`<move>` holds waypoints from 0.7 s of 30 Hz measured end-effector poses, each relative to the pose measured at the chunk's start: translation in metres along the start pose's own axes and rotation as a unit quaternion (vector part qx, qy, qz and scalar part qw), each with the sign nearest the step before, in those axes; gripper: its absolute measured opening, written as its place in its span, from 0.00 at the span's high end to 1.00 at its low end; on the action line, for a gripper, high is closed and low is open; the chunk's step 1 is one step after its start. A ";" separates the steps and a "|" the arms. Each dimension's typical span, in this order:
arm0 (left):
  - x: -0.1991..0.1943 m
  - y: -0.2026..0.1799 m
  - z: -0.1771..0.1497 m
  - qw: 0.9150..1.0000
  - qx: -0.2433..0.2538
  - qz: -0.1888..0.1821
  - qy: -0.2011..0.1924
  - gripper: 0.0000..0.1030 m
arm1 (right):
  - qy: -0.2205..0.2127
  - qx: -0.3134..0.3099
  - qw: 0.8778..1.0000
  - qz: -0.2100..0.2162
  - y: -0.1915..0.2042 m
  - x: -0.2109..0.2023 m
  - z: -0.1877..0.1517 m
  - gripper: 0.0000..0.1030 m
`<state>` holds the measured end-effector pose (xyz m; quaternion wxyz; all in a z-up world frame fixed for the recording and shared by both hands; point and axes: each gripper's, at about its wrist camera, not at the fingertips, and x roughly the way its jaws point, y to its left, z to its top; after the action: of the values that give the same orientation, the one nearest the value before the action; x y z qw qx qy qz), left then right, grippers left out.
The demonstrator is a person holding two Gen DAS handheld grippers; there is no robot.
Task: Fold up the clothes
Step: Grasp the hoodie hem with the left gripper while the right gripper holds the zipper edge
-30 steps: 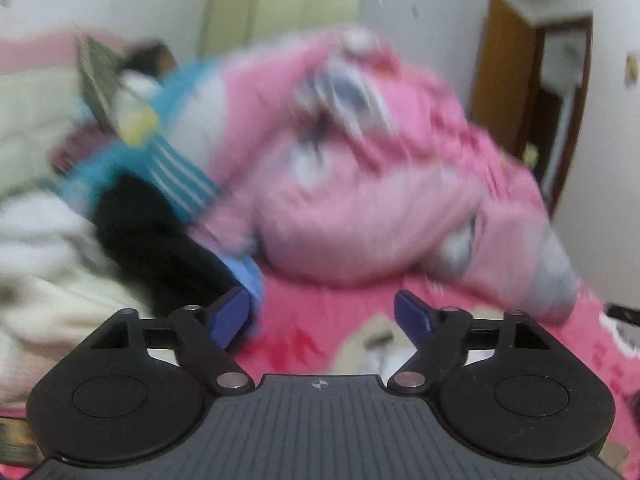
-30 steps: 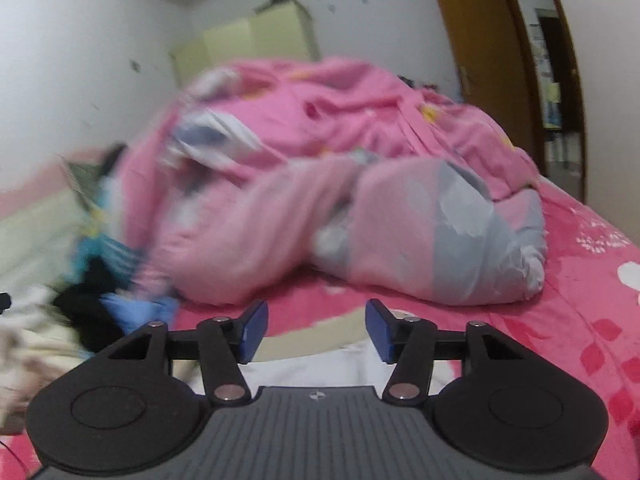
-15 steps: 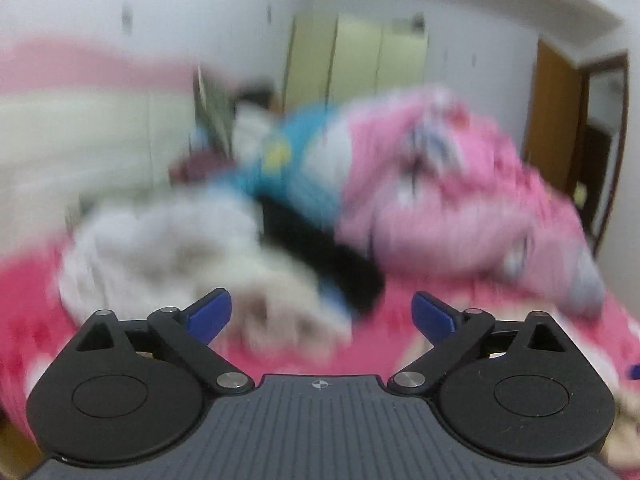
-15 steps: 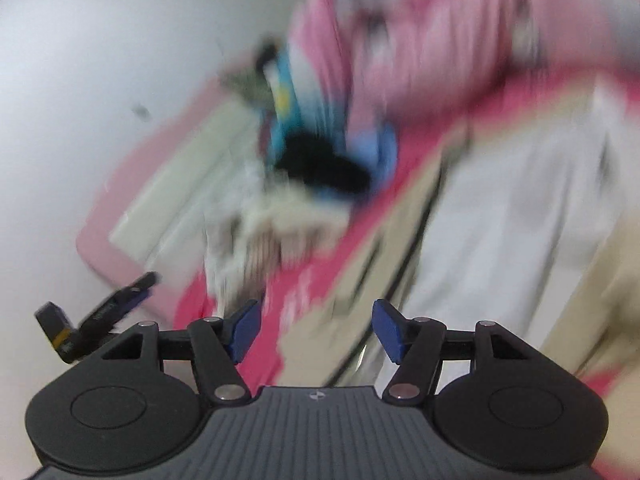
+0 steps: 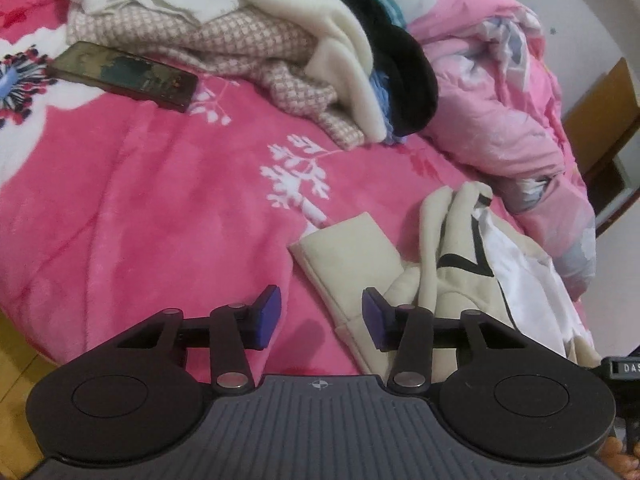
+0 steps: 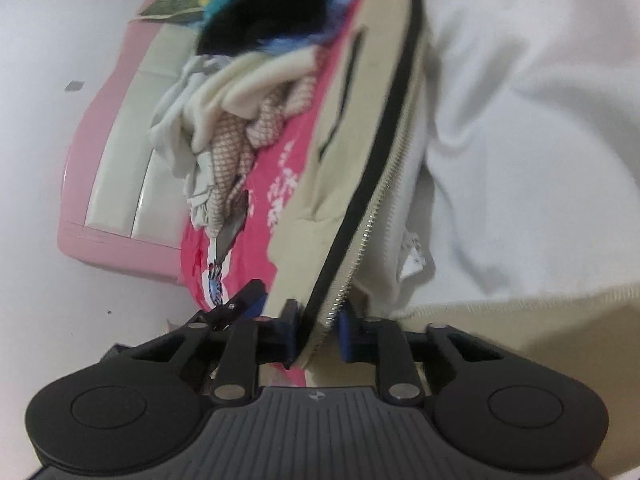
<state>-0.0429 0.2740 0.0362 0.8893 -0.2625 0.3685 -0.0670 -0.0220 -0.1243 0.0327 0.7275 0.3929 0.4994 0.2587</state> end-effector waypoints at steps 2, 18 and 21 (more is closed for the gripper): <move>0.006 -0.001 0.002 1.000 -0.002 -0.004 0.005 0.56 | -0.019 -0.016 1.000 -0.004 0.005 -0.009 0.001 0.91; 0.043 -0.023 -0.006 0.999 -0.028 0.027 -0.023 0.91 | -0.242 0.044 0.961 -0.128 -0.089 -0.167 -0.011 0.94; 0.028 -0.027 0.009 0.997 -0.029 0.021 -0.061 0.93 | -0.248 0.044 0.962 -0.106 -0.083 -0.166 -0.013 0.94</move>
<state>-0.0145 0.2462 0.0382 0.9034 -0.2840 0.3207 -0.0210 -0.0963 -0.2939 0.0477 0.8341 0.4209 0.3526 0.0522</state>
